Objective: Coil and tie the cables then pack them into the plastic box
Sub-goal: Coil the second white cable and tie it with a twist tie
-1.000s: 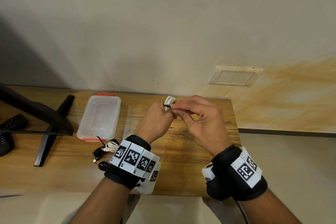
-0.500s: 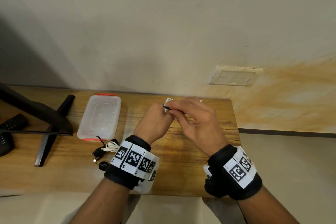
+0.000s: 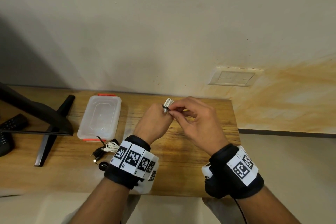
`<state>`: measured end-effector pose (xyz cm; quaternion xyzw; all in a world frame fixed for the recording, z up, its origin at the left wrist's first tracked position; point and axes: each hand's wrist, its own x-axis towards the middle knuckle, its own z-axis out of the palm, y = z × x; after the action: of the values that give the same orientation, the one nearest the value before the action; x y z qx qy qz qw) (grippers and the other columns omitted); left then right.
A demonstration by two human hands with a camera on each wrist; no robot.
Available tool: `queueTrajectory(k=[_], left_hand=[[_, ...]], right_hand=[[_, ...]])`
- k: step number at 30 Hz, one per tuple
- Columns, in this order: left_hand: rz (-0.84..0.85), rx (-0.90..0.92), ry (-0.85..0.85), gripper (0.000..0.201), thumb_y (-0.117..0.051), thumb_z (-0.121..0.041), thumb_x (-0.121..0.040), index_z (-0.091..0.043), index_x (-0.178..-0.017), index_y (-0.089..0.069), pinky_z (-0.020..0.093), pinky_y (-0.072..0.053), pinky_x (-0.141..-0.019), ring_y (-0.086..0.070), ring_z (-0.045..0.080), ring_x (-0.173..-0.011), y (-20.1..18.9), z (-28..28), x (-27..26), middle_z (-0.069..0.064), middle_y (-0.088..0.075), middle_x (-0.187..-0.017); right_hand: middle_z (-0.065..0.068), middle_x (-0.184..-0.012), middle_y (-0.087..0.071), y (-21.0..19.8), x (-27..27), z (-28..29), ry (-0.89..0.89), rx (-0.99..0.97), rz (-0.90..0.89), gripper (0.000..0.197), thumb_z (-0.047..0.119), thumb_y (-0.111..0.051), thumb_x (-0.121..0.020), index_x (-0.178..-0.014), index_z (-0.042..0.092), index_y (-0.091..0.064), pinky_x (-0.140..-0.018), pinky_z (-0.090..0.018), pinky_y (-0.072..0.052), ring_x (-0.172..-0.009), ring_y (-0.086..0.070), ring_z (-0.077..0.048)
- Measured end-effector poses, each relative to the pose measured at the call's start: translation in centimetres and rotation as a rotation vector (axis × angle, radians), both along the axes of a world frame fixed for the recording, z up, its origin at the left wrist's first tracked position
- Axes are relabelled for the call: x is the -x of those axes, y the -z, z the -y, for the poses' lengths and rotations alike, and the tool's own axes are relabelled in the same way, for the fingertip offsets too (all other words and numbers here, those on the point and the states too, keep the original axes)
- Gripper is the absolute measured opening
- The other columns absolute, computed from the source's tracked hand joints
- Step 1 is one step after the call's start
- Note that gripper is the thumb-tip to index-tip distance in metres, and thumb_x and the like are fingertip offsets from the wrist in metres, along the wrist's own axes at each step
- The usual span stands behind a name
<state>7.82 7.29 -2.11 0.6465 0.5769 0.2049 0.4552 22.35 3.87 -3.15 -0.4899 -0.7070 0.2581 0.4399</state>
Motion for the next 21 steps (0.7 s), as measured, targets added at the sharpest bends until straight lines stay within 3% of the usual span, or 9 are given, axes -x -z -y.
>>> queueTrajectory(k=[3,7,14,17,19,21], left_hand=[[-0.009,-0.012,0.002,0.032,-0.049,-0.002,-0.088,-0.017,-0.059,-0.049,0.024,-0.027,-0.043,-0.035,0.013,-0.048,0.1,0.0,0.0,-0.001,-0.047,-0.054],[-0.016,-0.022,0.001,0.034,-0.048,-0.003,-0.090,-0.016,-0.059,-0.048,0.017,-0.026,-0.038,-0.034,0.011,-0.046,0.3,-0.1,0.1,-0.003,-0.045,-0.052],[0.021,0.001,-0.028,0.029,-0.051,-0.005,-0.091,-0.013,-0.063,-0.052,0.019,-0.028,-0.039,-0.035,0.009,-0.043,1.0,-0.3,0.1,-0.003,-0.047,-0.052],[0.120,0.023,-0.085,0.017,-0.054,-0.012,-0.091,-0.016,-0.075,-0.058,0.022,-0.030,-0.040,-0.036,0.001,-0.035,1.2,-0.6,0.0,-0.012,-0.047,-0.046],[0.152,0.028,-0.109,0.004,-0.057,-0.016,-0.090,-0.014,-0.087,-0.060,0.020,-0.032,-0.040,-0.041,-0.002,-0.036,1.3,-0.6,-0.1,-0.013,-0.050,-0.051],[0.161,0.037,-0.109,0.009,-0.057,-0.018,-0.089,-0.012,-0.094,-0.062,0.021,-0.034,-0.042,-0.042,-0.002,-0.039,1.4,-0.6,-0.1,-0.013,-0.053,-0.058]], right_hand=[[0.003,-0.103,-0.071,-0.2,0.0,0.1,-0.017,0.037,-0.012,0.017,0.006,-0.073,-0.089,-0.105,0.013,-0.074,-0.082,-0.031,-0.060,-0.097,-0.067,-0.011],[0.004,-0.104,-0.072,-0.3,0.1,0.1,-0.015,0.054,-0.034,0.016,0.013,-0.073,-0.091,-0.106,0.012,-0.075,-0.082,-0.029,-0.060,-0.098,-0.067,-0.010],[0.002,-0.103,-0.071,0.1,0.1,-0.1,0.005,0.027,0.022,0.018,0.015,-0.072,-0.091,-0.109,0.013,-0.076,-0.081,-0.030,-0.060,-0.096,-0.068,-0.010],[0.000,-0.103,-0.071,-0.2,-0.1,-0.1,0.026,0.013,-0.004,0.019,0.011,-0.073,-0.090,-0.109,0.011,-0.076,-0.080,-0.028,-0.061,-0.094,-0.068,-0.010],[0.000,-0.101,-0.071,-0.4,-0.2,-0.1,0.029,-0.004,-0.008,0.019,0.008,-0.073,-0.089,-0.108,0.010,-0.076,-0.080,-0.026,-0.060,-0.092,-0.068,-0.010],[0.001,-0.100,-0.070,-0.6,-0.3,-0.1,0.019,-0.012,-0.007,0.019,0.006,-0.073,-0.089,-0.107,0.009,-0.076,-0.080,-0.024,-0.060,-0.090,-0.068,-0.009]])
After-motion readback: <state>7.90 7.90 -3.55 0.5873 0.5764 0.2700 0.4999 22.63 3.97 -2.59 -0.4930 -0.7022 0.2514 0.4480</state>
